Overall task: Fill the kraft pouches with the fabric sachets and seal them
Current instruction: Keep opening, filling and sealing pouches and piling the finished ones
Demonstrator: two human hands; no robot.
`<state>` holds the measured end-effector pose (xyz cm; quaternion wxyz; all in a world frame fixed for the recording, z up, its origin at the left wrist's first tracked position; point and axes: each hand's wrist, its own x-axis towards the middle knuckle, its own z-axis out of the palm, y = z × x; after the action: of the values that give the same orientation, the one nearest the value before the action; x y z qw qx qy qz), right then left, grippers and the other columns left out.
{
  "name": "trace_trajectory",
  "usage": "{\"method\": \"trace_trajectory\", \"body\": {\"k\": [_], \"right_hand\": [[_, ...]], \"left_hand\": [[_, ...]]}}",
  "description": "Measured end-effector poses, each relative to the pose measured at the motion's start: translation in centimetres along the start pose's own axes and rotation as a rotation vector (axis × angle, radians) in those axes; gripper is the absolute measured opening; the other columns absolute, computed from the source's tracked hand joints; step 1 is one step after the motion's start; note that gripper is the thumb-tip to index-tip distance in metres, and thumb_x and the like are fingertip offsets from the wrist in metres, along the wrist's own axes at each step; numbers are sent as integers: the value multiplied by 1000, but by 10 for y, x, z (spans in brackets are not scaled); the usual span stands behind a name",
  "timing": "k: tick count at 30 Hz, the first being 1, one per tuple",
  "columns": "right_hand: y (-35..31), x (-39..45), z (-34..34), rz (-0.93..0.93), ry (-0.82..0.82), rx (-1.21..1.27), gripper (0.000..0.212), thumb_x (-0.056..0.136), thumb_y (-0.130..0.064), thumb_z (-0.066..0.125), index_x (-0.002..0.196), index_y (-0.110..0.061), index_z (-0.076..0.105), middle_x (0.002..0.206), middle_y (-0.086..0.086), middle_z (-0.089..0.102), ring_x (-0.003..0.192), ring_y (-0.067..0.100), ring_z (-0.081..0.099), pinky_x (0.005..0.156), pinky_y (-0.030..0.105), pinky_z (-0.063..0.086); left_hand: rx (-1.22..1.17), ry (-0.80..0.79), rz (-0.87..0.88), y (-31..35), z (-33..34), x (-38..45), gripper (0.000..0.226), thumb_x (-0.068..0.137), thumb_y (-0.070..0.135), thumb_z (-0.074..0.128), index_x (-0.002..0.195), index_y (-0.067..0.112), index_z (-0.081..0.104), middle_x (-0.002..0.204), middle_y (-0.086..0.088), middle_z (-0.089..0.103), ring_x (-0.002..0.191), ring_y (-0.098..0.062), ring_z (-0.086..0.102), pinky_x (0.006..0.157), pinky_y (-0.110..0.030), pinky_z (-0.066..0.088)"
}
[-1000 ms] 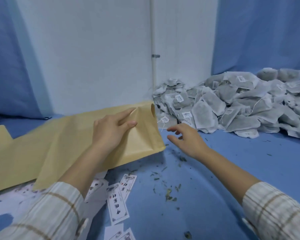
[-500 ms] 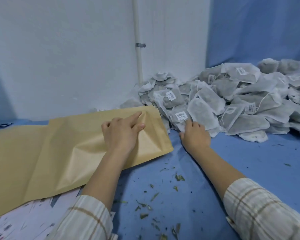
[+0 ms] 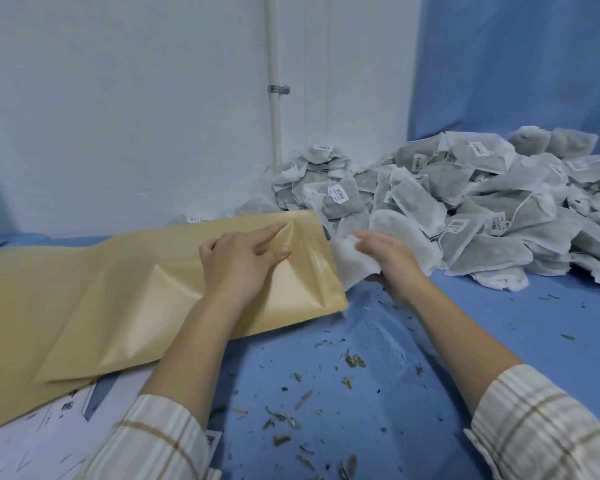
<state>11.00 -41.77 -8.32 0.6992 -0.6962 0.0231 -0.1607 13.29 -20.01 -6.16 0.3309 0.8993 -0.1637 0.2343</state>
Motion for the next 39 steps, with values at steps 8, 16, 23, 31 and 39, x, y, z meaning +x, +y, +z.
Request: {"method": "trace_trajectory", "body": {"k": [8,16,23,31,39], "right_hand": [[-8,-12,28,108,-311,-150,12,93,-11,51,91,-19,60,67,-7,69,60,4,66,50,18,50],[-16,-17,33,281,-278,147,25,94,-23,49,74,-15,61,52,-6,64,51,13,63,44,18,48],[18,9,-21,-87,574,-1228,61,81,-33,64,135,-20,39,144,15,28,132,32,26,107,43,23],[21,7,-32,-195,607,-837,47,87,-21,56,131,-12,45,125,12,55,119,31,44,99,48,37],[12,-1,-20,-326,155,-448,35,79,-23,73,113,-26,64,108,-4,36,105,4,44,96,22,38]], "left_hand": [[-14,-120,212,17,14,-8,33,85,52,57,117,60,51,121,10,61,115,2,37,89,-16,8],[-47,-64,227,25,10,-6,29,86,54,52,109,70,42,118,8,58,118,-3,35,90,-15,8],[103,60,149,12,10,-6,33,89,50,53,122,53,54,123,3,58,125,-9,35,96,-24,9],[129,58,124,6,11,-6,33,90,50,51,123,52,54,124,7,59,126,-9,35,97,-24,7],[135,110,40,0,4,-4,34,91,50,51,124,49,54,131,9,56,127,-10,34,97,-25,8]]}}
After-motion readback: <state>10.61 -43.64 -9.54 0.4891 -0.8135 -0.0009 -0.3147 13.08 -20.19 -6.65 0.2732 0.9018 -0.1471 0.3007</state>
